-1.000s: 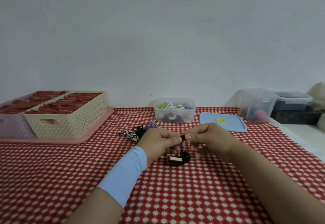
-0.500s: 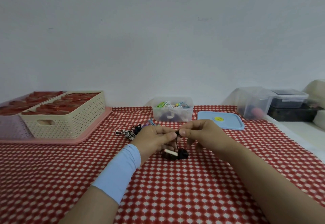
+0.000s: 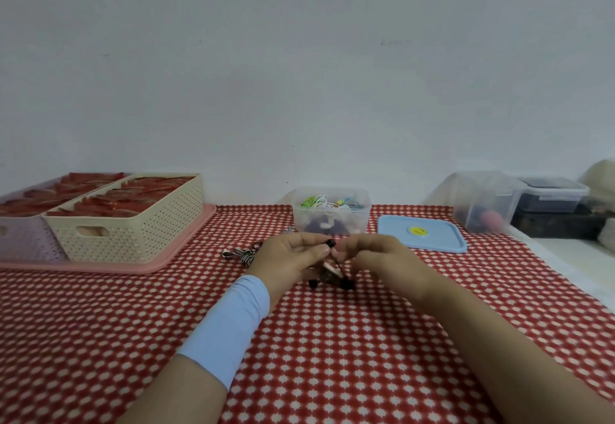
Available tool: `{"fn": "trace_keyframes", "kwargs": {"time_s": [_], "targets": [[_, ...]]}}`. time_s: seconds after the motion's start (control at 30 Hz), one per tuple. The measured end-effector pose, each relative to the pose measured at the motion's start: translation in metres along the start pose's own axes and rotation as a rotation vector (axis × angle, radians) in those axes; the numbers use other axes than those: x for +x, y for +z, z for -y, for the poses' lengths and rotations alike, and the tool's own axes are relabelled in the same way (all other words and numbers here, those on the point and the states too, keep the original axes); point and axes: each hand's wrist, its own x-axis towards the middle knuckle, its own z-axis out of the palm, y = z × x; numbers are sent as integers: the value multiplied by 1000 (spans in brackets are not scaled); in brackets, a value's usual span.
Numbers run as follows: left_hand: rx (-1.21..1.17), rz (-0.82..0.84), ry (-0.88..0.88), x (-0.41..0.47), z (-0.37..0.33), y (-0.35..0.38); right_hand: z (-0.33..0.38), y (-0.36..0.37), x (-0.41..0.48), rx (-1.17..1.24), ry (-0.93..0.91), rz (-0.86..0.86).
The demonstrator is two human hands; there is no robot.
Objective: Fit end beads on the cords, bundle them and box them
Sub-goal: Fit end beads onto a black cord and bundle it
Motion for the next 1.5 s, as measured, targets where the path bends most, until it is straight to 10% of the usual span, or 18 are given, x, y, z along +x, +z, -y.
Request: {"fn": "trace_keyframes", "kwargs": {"time_s": [0.53, 1.5], "targets": [[-65, 141, 98, -8, 0, 11, -4, -5, 1, 445, 137, 169], [216, 40, 178, -8, 3, 12, -3, -1, 0, 106, 124, -110]]}}
